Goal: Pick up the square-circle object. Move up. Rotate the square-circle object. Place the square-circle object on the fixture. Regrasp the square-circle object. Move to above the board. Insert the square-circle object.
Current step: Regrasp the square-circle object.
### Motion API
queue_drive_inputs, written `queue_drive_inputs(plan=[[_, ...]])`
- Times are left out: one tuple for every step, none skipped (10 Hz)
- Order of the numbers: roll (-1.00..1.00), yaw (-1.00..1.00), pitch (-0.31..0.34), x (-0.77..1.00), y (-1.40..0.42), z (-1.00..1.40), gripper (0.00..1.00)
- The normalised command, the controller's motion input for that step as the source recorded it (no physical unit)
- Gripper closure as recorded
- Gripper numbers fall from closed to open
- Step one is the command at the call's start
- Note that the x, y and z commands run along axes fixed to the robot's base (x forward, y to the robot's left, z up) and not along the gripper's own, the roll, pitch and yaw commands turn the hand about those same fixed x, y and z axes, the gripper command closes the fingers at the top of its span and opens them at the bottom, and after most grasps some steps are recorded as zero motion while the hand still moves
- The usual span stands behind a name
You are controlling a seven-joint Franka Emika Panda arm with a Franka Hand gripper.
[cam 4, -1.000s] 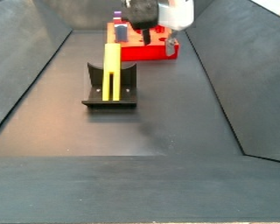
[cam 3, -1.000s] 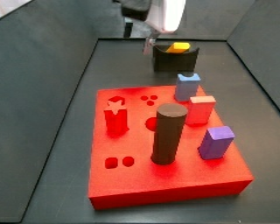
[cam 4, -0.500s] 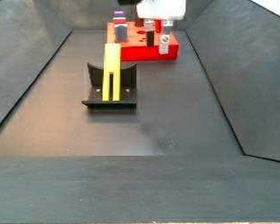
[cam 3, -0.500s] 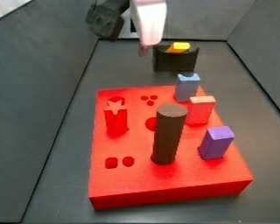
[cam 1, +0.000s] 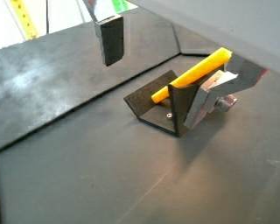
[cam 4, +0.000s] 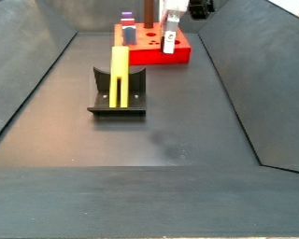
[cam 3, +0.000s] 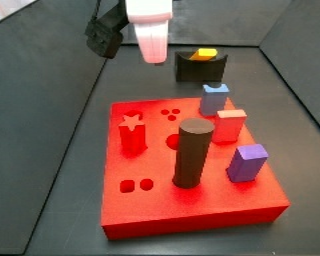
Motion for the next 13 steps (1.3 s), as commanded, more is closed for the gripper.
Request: queue_drive_inputs(plan=[[0.20,-0.14,0.234,0.00,-0.01,0.00,0.00],[0.15,-0.06,0.217,0.02,-0.01,0.00,0.00],[0.14,-0.02,0.206,0.03,-0.01,0.00,0.00],[0.15,0.00,0.174,1.00,-0.01,0.00,0.00],[0.13,0.03,0.170,1.00,-0.01,-0.01,0.00],[0.12,0.05,0.171,1.00,-0.01,-0.02,0.00],[0.10,0.06,0.160,1.00,-0.02,-0.01,0.00],[0.08,0.06,0.152,1.00,-0.02,-0.01,0.00],[0.07,0.06,0.151,1.00,-0.02,-0.01,0.00],[0.06,0.06,0.148,1.00,-0.02,-0.01,0.00],[0.05,0.06,0.151,1.00,-0.03,-0.01,0.00],[0.04,0.06,0.154,1.00,-0.03,-0.01,0.00],[0.04,0.06,0.159,1.00,-0.03,-0.01,0.00]])
